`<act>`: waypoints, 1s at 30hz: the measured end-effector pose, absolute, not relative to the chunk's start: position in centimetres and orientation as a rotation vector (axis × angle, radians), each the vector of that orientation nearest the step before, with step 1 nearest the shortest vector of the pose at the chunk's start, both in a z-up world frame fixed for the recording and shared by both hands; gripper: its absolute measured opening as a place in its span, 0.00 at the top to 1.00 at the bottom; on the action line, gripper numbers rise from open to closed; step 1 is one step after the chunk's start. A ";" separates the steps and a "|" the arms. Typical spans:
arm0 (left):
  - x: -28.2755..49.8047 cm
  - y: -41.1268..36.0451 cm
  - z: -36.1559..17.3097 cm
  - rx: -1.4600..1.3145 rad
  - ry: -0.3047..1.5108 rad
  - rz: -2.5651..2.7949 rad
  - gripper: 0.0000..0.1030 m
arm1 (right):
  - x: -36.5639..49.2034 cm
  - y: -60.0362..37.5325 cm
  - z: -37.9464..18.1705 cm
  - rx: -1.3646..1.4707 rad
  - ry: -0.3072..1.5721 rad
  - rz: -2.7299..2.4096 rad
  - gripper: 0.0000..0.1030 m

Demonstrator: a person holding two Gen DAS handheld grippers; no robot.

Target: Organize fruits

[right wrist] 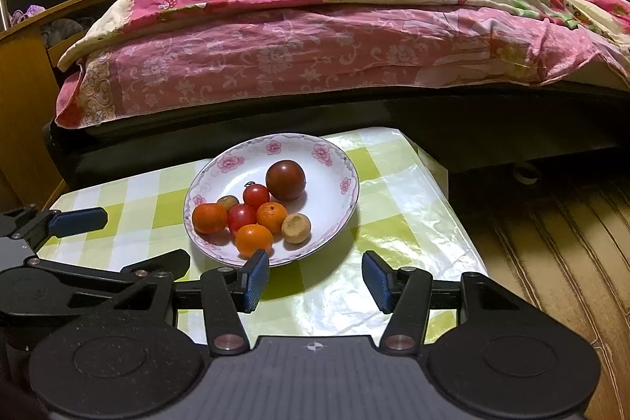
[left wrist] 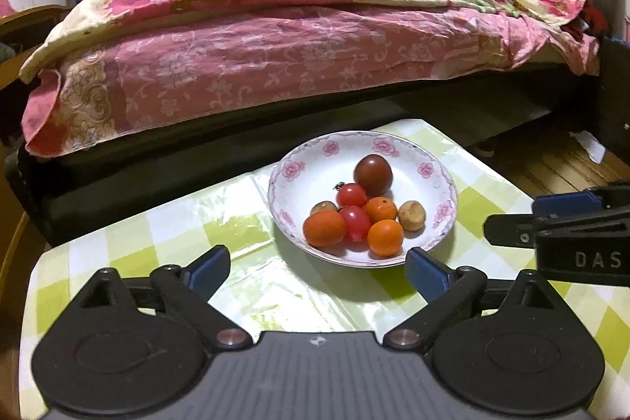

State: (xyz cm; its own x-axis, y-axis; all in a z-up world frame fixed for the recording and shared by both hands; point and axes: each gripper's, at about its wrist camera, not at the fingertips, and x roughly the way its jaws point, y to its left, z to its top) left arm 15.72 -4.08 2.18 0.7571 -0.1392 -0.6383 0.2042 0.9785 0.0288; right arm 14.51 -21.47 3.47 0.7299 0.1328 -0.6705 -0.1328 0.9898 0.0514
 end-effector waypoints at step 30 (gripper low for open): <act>10.1 -3.7 3.7 0.077 0.644 -0.150 0.00 | 9.4 -20.8 4.2 0.040 0.740 0.124 0.51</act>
